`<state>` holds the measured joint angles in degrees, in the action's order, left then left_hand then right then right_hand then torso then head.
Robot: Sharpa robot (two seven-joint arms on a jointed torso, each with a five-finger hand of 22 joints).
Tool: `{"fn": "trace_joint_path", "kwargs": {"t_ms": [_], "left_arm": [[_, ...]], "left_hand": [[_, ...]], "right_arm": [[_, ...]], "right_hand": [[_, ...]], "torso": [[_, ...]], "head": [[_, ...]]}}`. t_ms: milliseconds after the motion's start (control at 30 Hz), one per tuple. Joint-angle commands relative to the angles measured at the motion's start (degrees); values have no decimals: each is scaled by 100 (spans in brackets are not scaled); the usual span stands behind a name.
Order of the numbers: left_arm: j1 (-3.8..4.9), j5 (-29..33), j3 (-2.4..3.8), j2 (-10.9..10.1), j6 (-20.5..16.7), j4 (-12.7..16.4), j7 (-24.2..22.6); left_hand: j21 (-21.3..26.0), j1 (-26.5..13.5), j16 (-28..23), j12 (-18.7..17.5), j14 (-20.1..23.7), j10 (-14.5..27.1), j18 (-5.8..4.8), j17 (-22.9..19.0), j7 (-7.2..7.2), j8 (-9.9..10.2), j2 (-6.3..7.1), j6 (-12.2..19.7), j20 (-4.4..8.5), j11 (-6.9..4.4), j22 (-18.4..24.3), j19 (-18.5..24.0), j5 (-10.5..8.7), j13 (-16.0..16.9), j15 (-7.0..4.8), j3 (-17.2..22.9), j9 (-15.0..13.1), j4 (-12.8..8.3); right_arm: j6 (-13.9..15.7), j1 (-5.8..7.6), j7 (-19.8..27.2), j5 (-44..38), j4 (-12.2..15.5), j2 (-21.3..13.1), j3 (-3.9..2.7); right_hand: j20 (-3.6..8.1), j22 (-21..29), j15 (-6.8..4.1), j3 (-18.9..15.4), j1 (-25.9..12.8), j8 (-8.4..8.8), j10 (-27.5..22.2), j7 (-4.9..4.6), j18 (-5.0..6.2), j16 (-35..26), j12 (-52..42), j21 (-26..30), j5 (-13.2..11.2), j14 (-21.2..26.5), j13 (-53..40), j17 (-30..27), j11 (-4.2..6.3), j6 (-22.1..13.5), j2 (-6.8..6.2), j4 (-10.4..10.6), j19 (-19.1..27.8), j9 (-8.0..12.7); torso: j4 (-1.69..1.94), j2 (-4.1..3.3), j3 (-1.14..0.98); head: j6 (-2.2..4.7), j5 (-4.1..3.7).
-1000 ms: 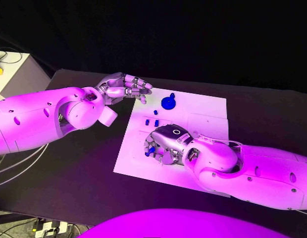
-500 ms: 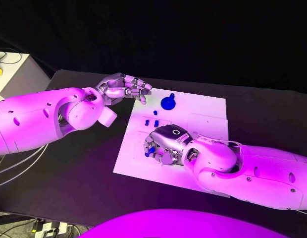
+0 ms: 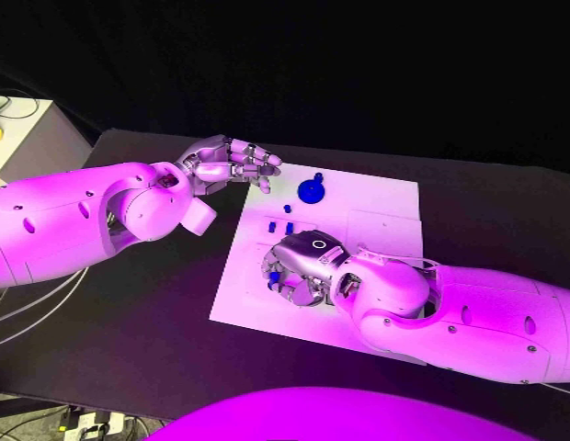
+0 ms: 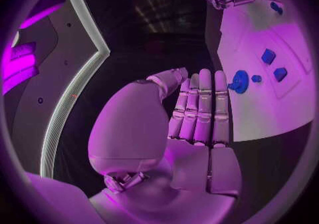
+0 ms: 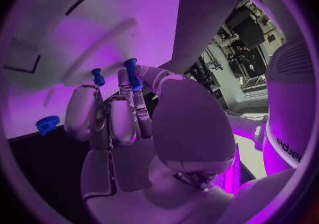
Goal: Assemble the parts on the task board
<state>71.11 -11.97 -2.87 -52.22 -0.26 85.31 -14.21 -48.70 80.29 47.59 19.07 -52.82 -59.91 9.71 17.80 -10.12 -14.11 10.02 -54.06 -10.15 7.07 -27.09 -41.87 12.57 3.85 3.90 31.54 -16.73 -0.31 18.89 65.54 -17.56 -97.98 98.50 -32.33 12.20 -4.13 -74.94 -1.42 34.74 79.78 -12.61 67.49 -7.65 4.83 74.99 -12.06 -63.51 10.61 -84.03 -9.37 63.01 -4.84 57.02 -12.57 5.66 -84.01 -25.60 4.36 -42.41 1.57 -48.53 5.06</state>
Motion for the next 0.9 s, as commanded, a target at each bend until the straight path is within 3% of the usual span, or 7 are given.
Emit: {"fn": "trace_joint_path", "kwargs": {"t_ms": [33,633,900], "left_arm": [[1,34,4,9,99,14,-24],[1,34,4,-3,115,17,-1],[1,34,4,-7,123,17,11]], "left_hand": [[36,-5,-38,-39,5,-18,65,6,-41,35,-51,-9,-11,25,4,-43,-2,6,26,-31,-9,4],[36,-5,-38,-39,5,-18,65,6,-41,35,-51,-9,-11,25,4,-43,-2,6,26,-31,-9,4],[51,-6,-44,-57,7,-22,65,11,-41,40,-52,-8,-13,25,12,-48,-2,7,27,-37,-10,10]], "right_arm": [[-249,-23,10,-26,-8,26,23],[-157,-23,48,67,2,-11,28],[-66,-23,26,71,-5,-35,29]], "right_hand": [[-36,-699,38,-38,-3,39,126,-2,-39,-27,38,19,-33,8,-22,6,126,-52,-57,9,11,12],[-80,-613,88,-144,-180,167,-107,-19,11,-129,162,357,30,100,-20,-137,69,-131,-210,61,111,60],[-214,-373,240,-459,-206,417,-892,-32,133,-480,254,1239,-116,480,56,-727,-94,-496,-292,120,412,150]], "torso": [[2,0,1],[-4,-5,-6],[-7,-4,-3]], "head": [[-1,-2],[-3,5],[0,1]]}}
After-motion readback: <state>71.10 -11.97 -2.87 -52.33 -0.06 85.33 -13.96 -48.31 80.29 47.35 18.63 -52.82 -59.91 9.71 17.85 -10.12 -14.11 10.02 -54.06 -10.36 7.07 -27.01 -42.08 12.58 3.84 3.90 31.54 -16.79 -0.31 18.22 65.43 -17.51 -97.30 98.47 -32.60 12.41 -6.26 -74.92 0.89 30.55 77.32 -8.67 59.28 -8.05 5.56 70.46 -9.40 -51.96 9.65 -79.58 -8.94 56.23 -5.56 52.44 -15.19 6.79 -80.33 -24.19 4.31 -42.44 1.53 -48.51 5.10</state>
